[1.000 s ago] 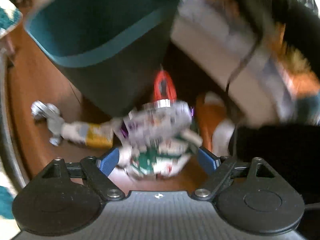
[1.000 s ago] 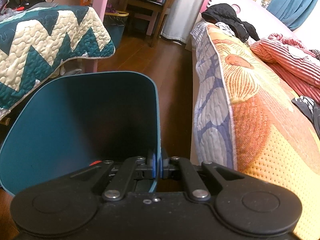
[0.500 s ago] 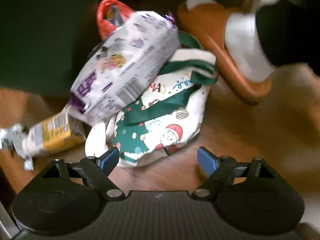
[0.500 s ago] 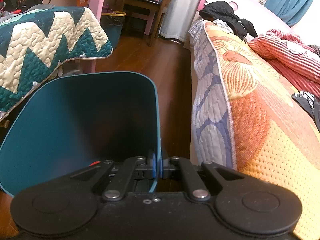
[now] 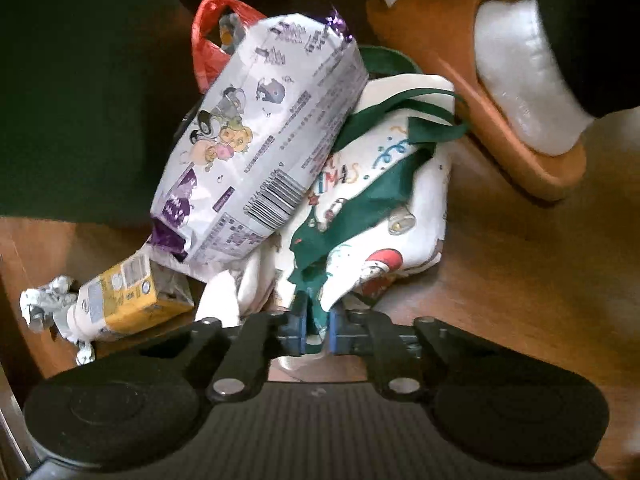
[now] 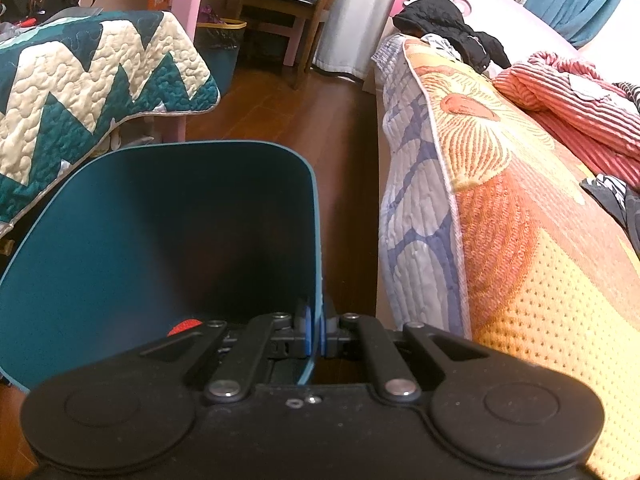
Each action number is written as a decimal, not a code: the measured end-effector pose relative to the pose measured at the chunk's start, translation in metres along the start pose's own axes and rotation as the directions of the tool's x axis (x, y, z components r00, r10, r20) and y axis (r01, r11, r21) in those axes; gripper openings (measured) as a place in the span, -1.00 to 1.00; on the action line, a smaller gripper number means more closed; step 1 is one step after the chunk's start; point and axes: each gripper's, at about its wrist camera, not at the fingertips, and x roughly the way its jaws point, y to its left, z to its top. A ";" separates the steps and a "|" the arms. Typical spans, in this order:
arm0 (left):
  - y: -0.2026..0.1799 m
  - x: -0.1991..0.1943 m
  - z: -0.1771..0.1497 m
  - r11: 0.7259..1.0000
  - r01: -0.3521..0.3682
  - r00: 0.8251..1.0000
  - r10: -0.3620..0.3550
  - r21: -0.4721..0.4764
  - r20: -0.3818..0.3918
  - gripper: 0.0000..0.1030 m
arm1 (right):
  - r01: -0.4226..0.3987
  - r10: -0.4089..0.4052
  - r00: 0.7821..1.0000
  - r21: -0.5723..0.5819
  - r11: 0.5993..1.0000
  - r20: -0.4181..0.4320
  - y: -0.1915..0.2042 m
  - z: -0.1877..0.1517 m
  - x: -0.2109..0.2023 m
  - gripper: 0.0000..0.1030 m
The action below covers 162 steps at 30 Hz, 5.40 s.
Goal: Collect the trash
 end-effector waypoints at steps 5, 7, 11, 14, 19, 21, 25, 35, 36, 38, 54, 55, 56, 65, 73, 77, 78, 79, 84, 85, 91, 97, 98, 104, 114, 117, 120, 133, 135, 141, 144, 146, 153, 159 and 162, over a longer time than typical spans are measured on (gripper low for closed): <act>0.022 -0.042 -0.014 0.997 0.035 0.999 -0.033 -0.072 0.024 -0.88 | 0.000 0.000 1.000 -0.013 1.000 0.004 0.003 0.000 -0.001 -0.90; 0.031 -0.067 -0.022 0.995 0.056 0.998 -0.053 -0.085 0.036 -0.88 | 0.000 0.000 1.000 -0.013 1.000 0.003 0.003 0.000 -0.001 -0.90; 0.049 -0.113 -0.028 0.987 0.100 0.994 -0.093 -0.126 0.058 -0.89 | -0.001 0.001 1.000 -0.009 1.000 0.000 0.003 0.000 -0.001 -0.90; 0.060 -0.137 -0.030 0.975 0.138 0.990 -0.131 -0.173 0.055 -0.90 | 0.004 -0.004 1.000 -0.008 1.000 -0.003 0.004 -0.001 0.000 -0.90; 0.075 -0.185 -0.040 0.958 0.175 0.984 -0.161 -0.229 0.081 -0.91 | -0.001 0.001 1.000 0.002 1.000 -0.004 0.003 -0.001 0.001 -0.90; 0.080 -0.202 -0.045 0.956 0.163 0.985 -0.142 -0.245 0.100 -0.91 | -0.002 0.002 1.000 -0.003 1.000 -0.002 0.004 -0.001 0.000 -0.90; 0.100 -0.246 -0.051 0.938 0.128 0.984 -0.080 -0.322 0.160 -0.91 | -0.004 0.004 1.000 -0.004 1.000 -0.004 0.004 -0.001 0.000 -0.90; 0.151 -0.349 -0.046 0.899 0.034 0.921 0.141 -0.438 0.363 -0.91 | -0.009 0.009 1.000 -0.013 1.000 -0.002 0.007 -0.001 -0.003 -0.90; 0.157 -0.355 -0.043 0.893 0.038 0.911 0.153 -0.449 0.382 -0.91 | -0.010 0.010 1.000 -0.016 1.000 -0.001 0.007 0.000 -0.003 -0.90; 0.171 -0.364 -0.033 0.883 0.030 0.891 0.188 -0.468 0.413 -0.91 | -0.011 0.011 1.000 -0.023 1.000 0.002 0.009 0.000 -0.004 -0.90; 0.257 -0.307 0.085 0.844 0.052 0.887 0.206 -0.534 0.413 -0.95 | -0.024 0.024 1.000 -0.041 0.999 0.003 0.012 0.000 -0.007 -0.90; 0.254 -0.296 0.081 0.832 0.043 0.896 0.213 -0.554 0.389 -0.95 | -0.024 0.024 1.000 -0.039 0.999 0.002 0.011 -0.001 -0.007 -0.90; 0.250 -0.287 0.076 0.828 0.039 0.904 0.210 -0.560 0.373 -0.95 | -0.024 0.024 1.000 -0.039 0.999 0.002 0.011 -0.001 -0.006 -0.90; 0.214 -0.267 0.015 0.807 0.110 0.952 0.082 -0.580 0.295 -0.76 | -0.021 0.021 1.000 -0.052 0.998 -0.004 0.014 -0.001 -0.006 -0.89; 0.168 -0.226 -0.033 0.778 0.140 0.988 -0.066 -0.613 0.142 0.63 | -0.022 0.021 1.000 -0.057 0.998 -0.009 0.014 -0.002 -0.006 -0.89; 0.132 -0.165 -0.061 0.743 0.095 0.984 -0.170 -0.663 -0.049 0.63 | -0.020 0.020 1.000 -0.059 0.998 -0.010 0.014 -0.002 -0.005 -0.89; 0.125 -0.149 -0.068 0.721 0.069 0.977 -0.187 -0.689 -0.098 0.63 | -0.021 0.021 1.000 -0.058 0.998 -0.010 0.014 -0.002 -0.005 -0.89; 0.118 -0.132 -0.076 0.697 0.051 0.966 -0.216 -0.716 -0.142 0.63 | -0.021 0.020 1.000 -0.059 0.998 -0.011 0.014 -0.001 -0.005 -0.89; 0.098 -0.063 -0.104 0.634 -0.067 0.922 -0.257 -0.771 -0.291 0.63 | -0.021 0.020 1.000 -0.057 0.998 -0.014 0.014 -0.002 -0.004 -0.89; 0.093 -0.055 -0.107 0.626 -0.076 0.918 -0.259 -0.776 -0.300 0.63 | -0.021 0.020 1.000 -0.057 0.998 -0.014 0.014 -0.003 -0.004 -0.89; 0.079 -0.013 -0.118 0.676 -0.132 0.896 -0.232 -0.725 -0.380 0.62 | -0.017 0.016 1.000 -0.053 0.998 -0.020 0.012 -0.004 -0.002 -0.89; 0.077 0.013 -0.126 0.684 -0.118 0.884 -0.258 -0.720 -0.390 -0.04 | -0.011 0.010 1.000 -0.051 0.999 -0.029 0.009 -0.008 0.000 -0.88; 0.077 0.015 -0.128 0.677 -0.106 0.886 -0.268 -0.728 -0.379 -0.27 | -0.010 0.009 0.999 -0.050 0.999 -0.030 0.009 -0.008 0.001 -0.88; 0.080 0.004 -0.129 0.667 -0.044 0.906 -0.286 -0.743 -0.311 -0.89 | -0.009 0.007 0.999 -0.046 0.999 -0.040 0.010 -0.008 0.004 -0.88; 0.100 -0.120 -0.085 0.655 0.135 0.953 -0.292 -0.743 -0.084 -0.91 | -0.008 0.006 0.999 -0.057 0.998 -0.037 0.012 -0.009 0.002 -0.88; 0.114 -0.176 -0.065 0.651 0.226 0.962 -0.264 -0.724 0.064 -0.91 | -0.005 0.003 0.999 -0.063 0.998 -0.037 0.014 -0.008 0.000 -0.88; 0.127 -0.214 -0.058 0.633 0.266 0.962 -0.217 -0.727 0.162 -0.91 | -0.008 0.006 0.999 -0.073 0.997 -0.034 0.019 -0.006 -0.002 -0.88; 0.230 -0.326 0.036 0.692 0.223 0.897 0.130 -0.686 0.423 -0.91 | 0.010 -0.012 1.000 -0.175 0.985 -0.010 0.051 0.003 -0.017 -0.86; 0.239 -0.311 0.050 0.689 0.214 0.905 0.127 -0.692 0.406 -0.91 | 0.012 -0.014 1.000 -0.190 0.982 -0.006 0.056 0.003 -0.021 -0.86; 0.260 -0.252 0.079 0.670 0.161 0.934 0.134 -0.724 0.331 -0.91 | 0.006 -0.004 1.000 -0.218 0.976 0.007 0.064 0.004 -0.025 -0.86; 0.263 -0.220 0.082 0.652 0.166 0.956 0.076 -0.739 0.282 -0.91 | 0.006 -0.003 1.000 -0.228 0.974 0.013 0.066 0.005 -0.026 -0.86; 0.259 -0.205 0.086 0.655 0.135 0.966 0.082 -0.744 0.247 -0.91 | 0.007 -0.004 1.000 -0.233 0.972 0.016 0.067 0.005 -0.026 -0.87; 0.259 -0.161 0.088 0.625 0.119 0.984 0.028 -0.771 0.174 -0.89 | 0.003 0.002 1.000 -0.237 0.971 0.023 0.071 0.007 -0.028 -0.87; 0.253 -0.147 0.091 0.629 0.116 0.987 0.013 -0.769 0.159 -0.80 | 0.002 0.003 1.000 -0.230 0.973 0.019 0.068 0.006 -0.026 -0.87; 0.253 -0.145 0.092 0.631 0.109 0.987 0.025 -0.768 0.160 -0.80 | 0.002 0.002 1.000 -0.227 0.974 0.016 0.067 0.006 -0.025 -0.87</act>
